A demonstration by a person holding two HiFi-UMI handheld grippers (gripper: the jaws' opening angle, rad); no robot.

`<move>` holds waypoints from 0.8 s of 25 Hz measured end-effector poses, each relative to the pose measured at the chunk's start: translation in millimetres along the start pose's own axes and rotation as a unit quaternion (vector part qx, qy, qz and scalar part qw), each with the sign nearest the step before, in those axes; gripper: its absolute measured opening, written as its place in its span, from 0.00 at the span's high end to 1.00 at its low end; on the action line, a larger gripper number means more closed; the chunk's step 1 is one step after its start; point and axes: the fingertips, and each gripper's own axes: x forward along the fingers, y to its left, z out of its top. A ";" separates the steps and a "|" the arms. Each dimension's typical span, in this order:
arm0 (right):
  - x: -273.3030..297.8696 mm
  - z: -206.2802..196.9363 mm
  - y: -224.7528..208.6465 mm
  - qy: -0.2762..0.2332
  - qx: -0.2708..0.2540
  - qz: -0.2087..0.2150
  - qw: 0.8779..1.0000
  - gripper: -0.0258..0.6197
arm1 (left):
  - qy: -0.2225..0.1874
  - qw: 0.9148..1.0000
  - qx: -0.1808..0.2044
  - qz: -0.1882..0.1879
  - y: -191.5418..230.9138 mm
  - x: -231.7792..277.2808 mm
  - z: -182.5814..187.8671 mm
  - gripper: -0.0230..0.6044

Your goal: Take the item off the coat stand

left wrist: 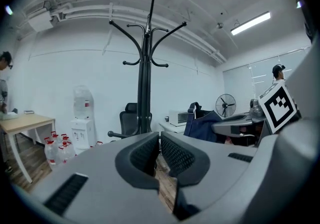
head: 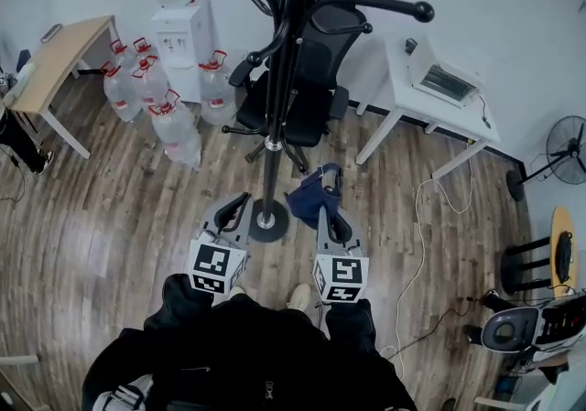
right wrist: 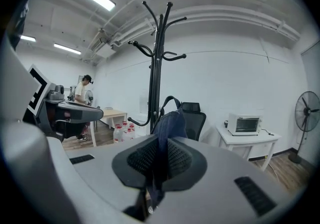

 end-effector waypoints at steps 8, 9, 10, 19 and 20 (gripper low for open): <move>-25.4 -12.2 5.2 0.001 0.022 -0.056 0.998 0.90 | 0.006 0.998 0.017 -0.060 -10.2 -1.6 -4.4 0.91; -28.0 -13.5 5.2 0.003 0.024 -0.062 0.998 0.90 | 0.007 0.998 0.018 -0.066 -11.5 -1.3 -4.5 0.91; -30.2 -14.6 5.5 0.005 0.026 -0.067 0.997 0.90 | 0.008 0.997 0.019 -0.072 -12.5 -1.2 -4.6 0.91; -44.3 -29.0 7.7 0.015 0.040 -0.094 0.995 0.90 | 0.013 0.995 0.022 -0.098 -17.1 -3.1 -12.5 0.91; -44.2 -29.3 7.1 0.015 0.040 -0.095 0.995 0.90 | 0.014 0.995 0.022 -0.098 -17.2 -2.6 -12.8 0.91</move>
